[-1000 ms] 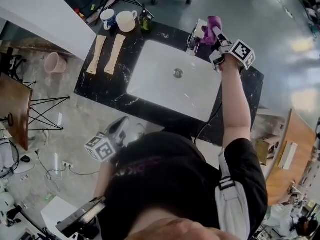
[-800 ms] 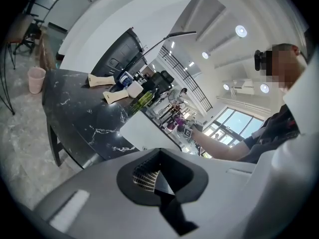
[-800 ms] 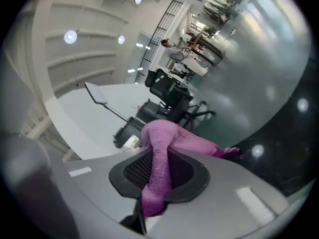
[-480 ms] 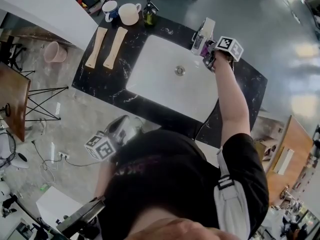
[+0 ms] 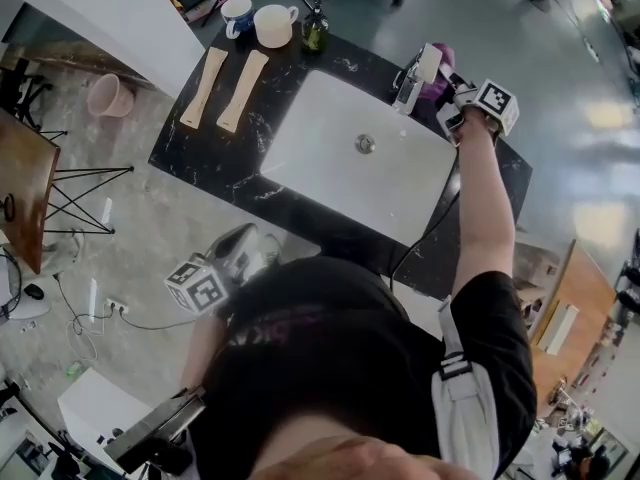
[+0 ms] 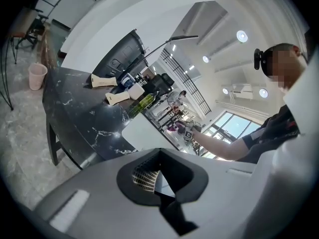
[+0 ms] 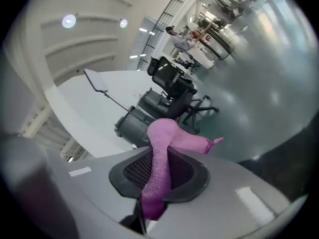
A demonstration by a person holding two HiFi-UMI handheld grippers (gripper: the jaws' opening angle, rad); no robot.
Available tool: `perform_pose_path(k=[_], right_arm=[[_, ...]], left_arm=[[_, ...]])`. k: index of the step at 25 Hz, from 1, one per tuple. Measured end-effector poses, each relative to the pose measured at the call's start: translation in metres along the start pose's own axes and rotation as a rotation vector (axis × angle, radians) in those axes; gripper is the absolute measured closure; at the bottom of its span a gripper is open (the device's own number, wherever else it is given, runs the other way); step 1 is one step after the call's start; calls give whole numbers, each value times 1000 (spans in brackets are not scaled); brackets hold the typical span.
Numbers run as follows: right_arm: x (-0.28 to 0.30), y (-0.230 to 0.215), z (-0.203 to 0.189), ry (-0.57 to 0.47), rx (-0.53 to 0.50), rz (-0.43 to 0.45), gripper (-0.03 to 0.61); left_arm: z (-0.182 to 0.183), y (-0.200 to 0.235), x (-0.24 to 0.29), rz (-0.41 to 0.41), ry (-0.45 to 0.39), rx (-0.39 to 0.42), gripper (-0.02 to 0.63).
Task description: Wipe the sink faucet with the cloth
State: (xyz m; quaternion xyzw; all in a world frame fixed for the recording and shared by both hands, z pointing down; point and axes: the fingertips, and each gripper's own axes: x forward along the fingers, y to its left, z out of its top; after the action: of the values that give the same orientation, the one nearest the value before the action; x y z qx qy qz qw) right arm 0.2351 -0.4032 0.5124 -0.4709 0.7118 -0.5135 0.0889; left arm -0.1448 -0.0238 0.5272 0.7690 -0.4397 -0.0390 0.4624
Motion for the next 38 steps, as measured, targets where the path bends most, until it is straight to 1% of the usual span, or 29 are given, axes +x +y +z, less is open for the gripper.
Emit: perform_pose_path(k=[2, 3, 4, 5, 6, 7, 9, 10, 11, 12, 13, 14, 16, 17, 19, 20, 22, 24, 27, 29, 30, 32, 34, 36, 38], right_arm=[[-11, 38, 28, -20, -97, 60, 503], [-13, 58, 39, 1, -170, 67, 503], [-12, 78, 43, 53, -259, 59, 503], [-7, 95, 41, 143, -369, 40, 503], [1, 108, 31, 271, -510, 15, 502], [13, 114, 17, 427, -693, -15, 502], [34, 109, -12, 764, -1127, -111, 501], [42, 102, -25, 924, -1315, -174, 500], [49, 94, -35, 1069, -1451, -231, 500], [55, 88, -44, 1202, -1533, -279, 500], [60, 81, -52, 1330, -1575, -326, 500], [63, 73, -58, 1459, -1595, -381, 500], [67, 52, -67, 1704, -1602, -519, 500], [69, 41, -71, 1805, -1598, -587, 500], [74, 17, -81, 1952, -1584, -683, 500], [78, 2, -89, 1996, -1574, -704, 502], [85, -30, -108, 2042, -1561, -706, 502], [92, -51, -118, 2060, -1559, -704, 502], [96, -52, -119, 2066, -1546, -700, 502], [95, -49, -121, 2041, -1532, -654, 502], [94, -46, -122, 2015, -1514, -614, 502], [98, -28, -120, 1926, -1437, -504, 503], [101, 5, -110, 1792, -1312, -373, 503], [97, 45, -88, 1624, -1178, -252, 503], [89, 77, -56, 1432, -1063, -149, 503]], left_arm=[[2, 2, -2, -10, -9, -9, 621], [3, 3, -3, -15, -13, -16, 621], [3, 4, -4, -19, -19, -24, 621], [3, 6, -4, -22, -24, -32, 621], [3, 7, -5, -25, -30, -40, 621], [3, 9, -5, -26, -36, -48, 621], [1, 11, -6, -22, -51, -67, 621], [0, 13, -7, -17, -60, -77, 621], [-1, 15, -9, -9, -70, -87, 621], [-1, 18, -12, 0, -80, -98, 621], [-2, 21, -15, 12, -93, -111, 621], [-3, 25, -19, 25, -106, -125, 620], [-5, 32, -27, 56, -133, -153, 621], [-6, 35, -32, 72, -145, -163, 621], [-8, 40, -41, 108, -161, -180, 621], [-10, 42, -46, 129, -166, -190, 621], [-16, 48, -55, 168, -178, -212, 621], [-19, 55, -62, 195, -191, -225, 621], [-18, 60, -65, 209, -195, -227, 621], [-15, 58, -62, 197, -183, -216, 621], [-12, 57, -60, 188, -177, -206, 621], [-6, 54, -56, 173, -167, -186, 621], [-1, 51, -51, 158, -156, -172, 621], [2, 47, -46, 143, -138, -154, 621], [5, 41, -40, 132, -122, -134, 621]])
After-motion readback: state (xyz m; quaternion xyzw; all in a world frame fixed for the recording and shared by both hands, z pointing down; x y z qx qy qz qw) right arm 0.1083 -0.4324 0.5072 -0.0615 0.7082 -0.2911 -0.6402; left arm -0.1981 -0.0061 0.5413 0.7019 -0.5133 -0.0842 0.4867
